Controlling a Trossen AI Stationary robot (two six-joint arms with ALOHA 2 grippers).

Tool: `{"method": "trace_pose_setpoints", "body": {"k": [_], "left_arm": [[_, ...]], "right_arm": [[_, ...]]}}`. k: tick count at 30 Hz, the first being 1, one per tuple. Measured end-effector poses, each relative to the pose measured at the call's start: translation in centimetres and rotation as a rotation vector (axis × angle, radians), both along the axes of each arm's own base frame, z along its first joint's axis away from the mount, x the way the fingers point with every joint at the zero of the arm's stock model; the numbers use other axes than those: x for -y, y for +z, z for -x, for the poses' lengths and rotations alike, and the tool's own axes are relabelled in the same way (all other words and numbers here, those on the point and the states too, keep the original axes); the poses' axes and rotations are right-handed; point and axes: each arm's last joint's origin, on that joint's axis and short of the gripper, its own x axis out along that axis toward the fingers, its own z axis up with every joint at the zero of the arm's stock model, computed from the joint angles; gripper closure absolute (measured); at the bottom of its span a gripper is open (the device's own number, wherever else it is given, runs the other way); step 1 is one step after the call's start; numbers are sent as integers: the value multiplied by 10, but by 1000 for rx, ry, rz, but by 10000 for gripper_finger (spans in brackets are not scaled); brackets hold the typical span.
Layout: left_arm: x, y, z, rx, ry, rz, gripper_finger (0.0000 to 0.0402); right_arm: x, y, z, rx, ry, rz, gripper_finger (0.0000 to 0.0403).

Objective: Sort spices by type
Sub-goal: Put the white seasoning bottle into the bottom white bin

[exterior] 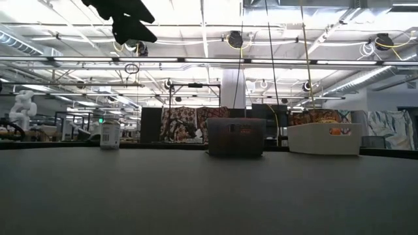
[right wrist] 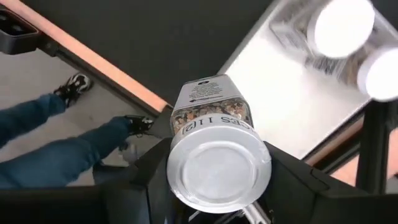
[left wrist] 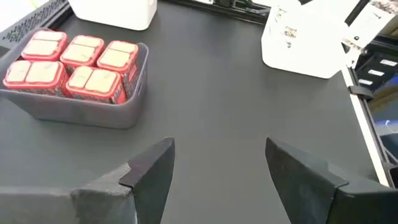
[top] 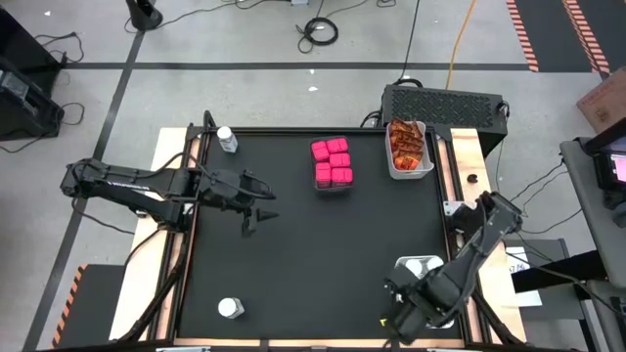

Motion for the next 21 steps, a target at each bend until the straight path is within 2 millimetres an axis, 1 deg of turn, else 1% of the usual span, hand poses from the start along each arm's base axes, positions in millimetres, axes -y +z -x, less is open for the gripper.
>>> {"method": "trace_pose_setpoints", "body": {"k": [5, 7, 10, 12, 14, 18, 21], "left_arm": [[-3, 1, -1, 6, -1, 13, 149], [-4, 1, -1, 7, -4, 20, 149], [-5, 1, -1, 9, -5, 24, 149], [-6, 1, -1, 11, -6, 26, 149], [-7, 1, -1, 13, -7, 25, 149], [-10, 1, -1, 12, -6, 34, 149], [-12, 1, -1, 12, -3, 40, 149]], "right_arm": [[-9, -3, 10, 0, -53, 28, 211], [-11, -10, 13, -5, -95, 65, 211], [-12, -24, 20, -65, -158, 108, 211], [-8, -31, 27, -118, -214, 120, 211], [-2, -32, 36, -146, -278, 134, 211], [11, -30, 48, -98, -350, 169, 211], [22, -33, 59, -92, -394, 182, 211]]}}
